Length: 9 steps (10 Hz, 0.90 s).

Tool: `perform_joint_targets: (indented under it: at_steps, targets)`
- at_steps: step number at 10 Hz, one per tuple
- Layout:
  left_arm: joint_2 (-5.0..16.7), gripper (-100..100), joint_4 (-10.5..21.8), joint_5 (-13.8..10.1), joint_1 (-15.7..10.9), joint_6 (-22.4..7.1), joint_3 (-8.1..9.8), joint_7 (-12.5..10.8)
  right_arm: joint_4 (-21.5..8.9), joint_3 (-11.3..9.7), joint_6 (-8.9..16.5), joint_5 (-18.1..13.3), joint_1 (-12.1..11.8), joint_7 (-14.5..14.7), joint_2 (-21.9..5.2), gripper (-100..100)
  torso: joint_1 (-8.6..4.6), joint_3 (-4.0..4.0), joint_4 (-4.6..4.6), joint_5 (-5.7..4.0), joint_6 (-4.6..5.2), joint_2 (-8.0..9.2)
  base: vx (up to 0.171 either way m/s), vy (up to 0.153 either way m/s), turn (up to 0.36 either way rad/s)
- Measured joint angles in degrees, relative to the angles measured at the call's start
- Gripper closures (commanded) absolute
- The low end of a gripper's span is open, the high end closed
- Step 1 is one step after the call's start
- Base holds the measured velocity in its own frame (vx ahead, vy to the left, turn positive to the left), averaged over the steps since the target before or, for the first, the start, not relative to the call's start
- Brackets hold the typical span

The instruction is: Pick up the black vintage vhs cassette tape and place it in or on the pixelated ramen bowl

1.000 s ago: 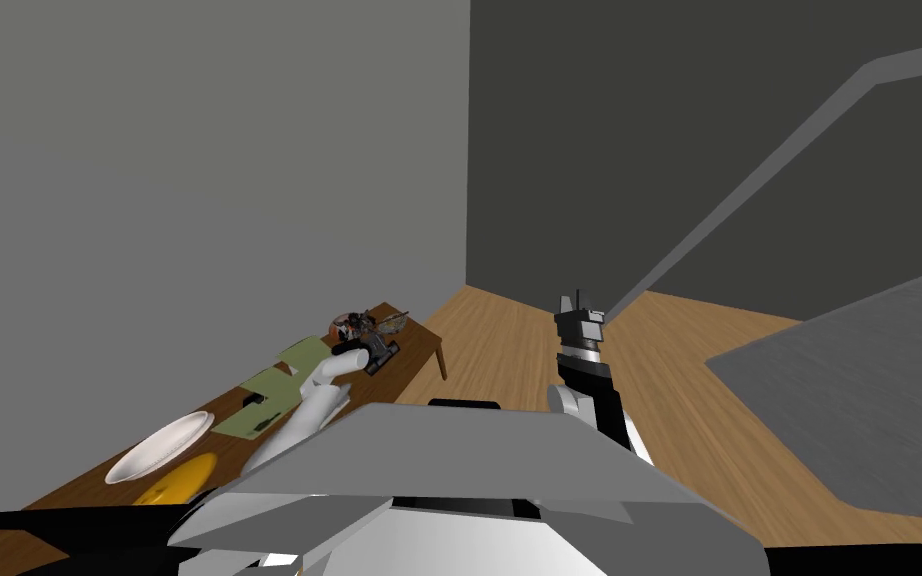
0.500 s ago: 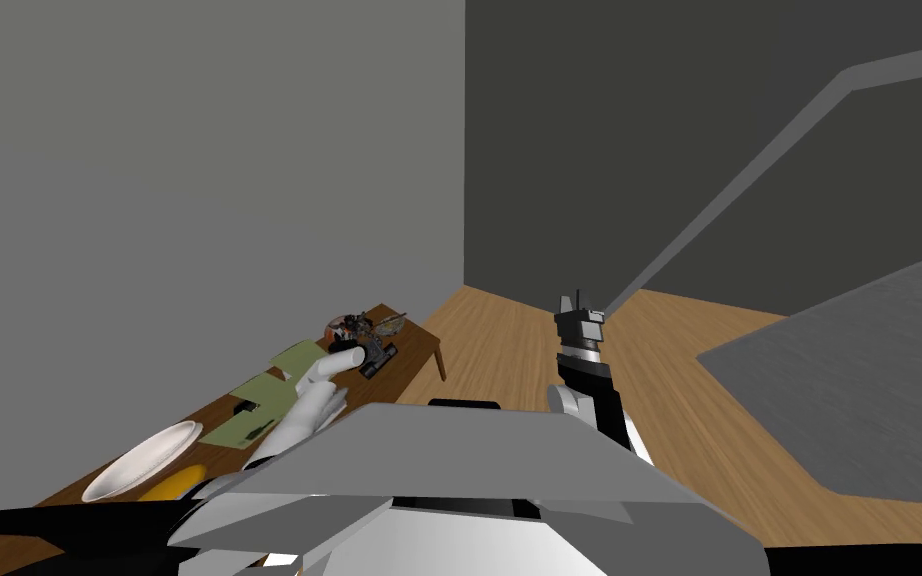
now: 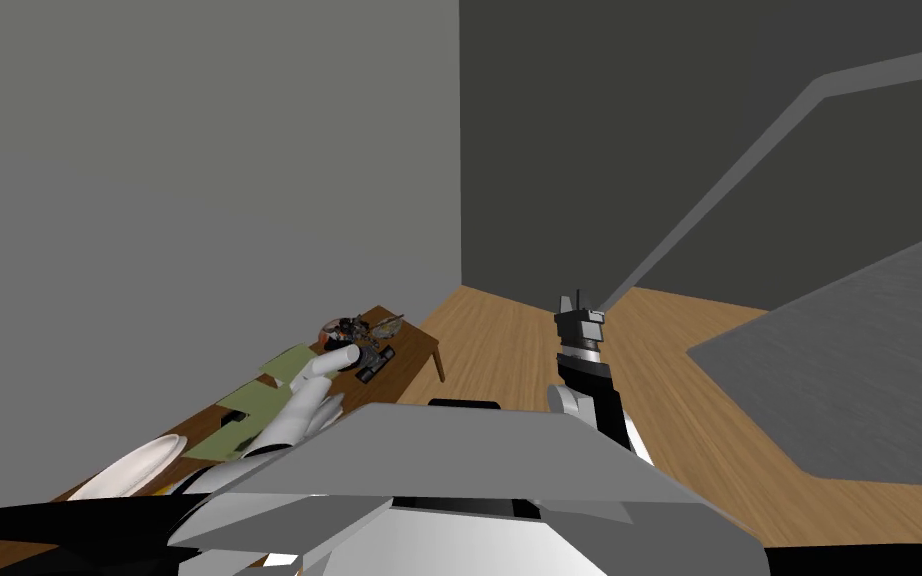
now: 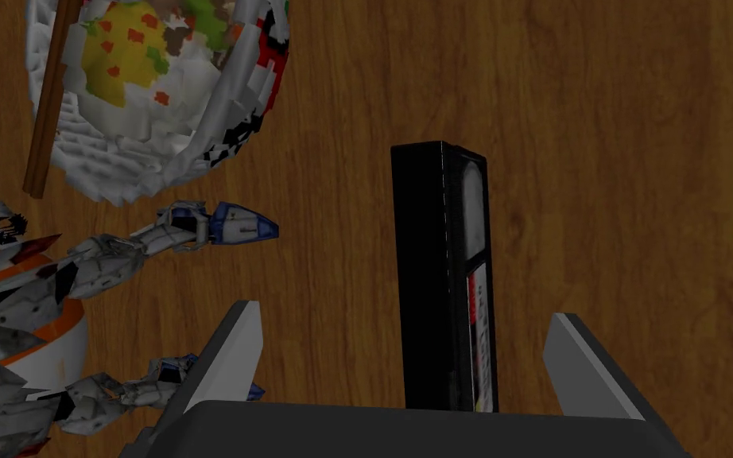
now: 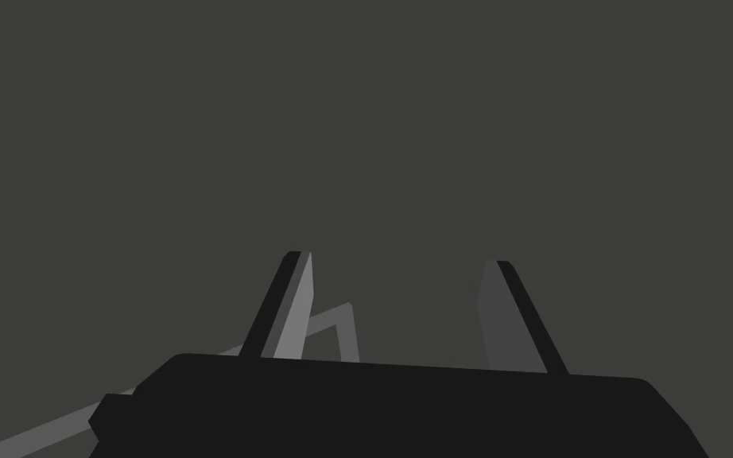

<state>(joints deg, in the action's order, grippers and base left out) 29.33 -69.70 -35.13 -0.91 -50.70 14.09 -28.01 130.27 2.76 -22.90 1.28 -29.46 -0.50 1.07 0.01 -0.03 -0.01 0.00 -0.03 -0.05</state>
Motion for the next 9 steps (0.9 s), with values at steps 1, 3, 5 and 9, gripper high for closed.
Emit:
perform_joint_targets:
  at_steps: [1,3,5,9]
  targets:
    - [0.4,-100,0.5,-0.4,-0.2,-1.6,0.24,-0.3,0.0,0.0,0.0,0.0,0.0,0.0,0.0,0,0.0,0.0,0.0,0.0,-0.01,0.01,0.013,0.008,-0.057]
    - [1.1,-100,2.4,-1.3,-1.1,-4.5,0.72,-1.1,0.0,0.0,0.0,0.0,0.0,0.0,0.0,0,-0.01,0.0,0.0,0.0,-0.01,0.0,0.011,0.007,-0.038]
    - [2.1,-100,4.6,-2.5,-1.9,-7.2,1.29,-1.3,0.0,0.0,0.0,0.0,0.0,0.0,0.0,0,0.0,0.01,0.0,0.0,-0.01,0.01,0.01,0.008,-0.038]
    - [4.1,-100,8.1,-4.6,-3.6,-13.0,2.37,-2.7,0.0,0.0,0.0,0.0,0.0,0.0,0.0,0,0.01,0.0,0.0,0.0,-0.01,0.0,0.011,0.009,-0.046]
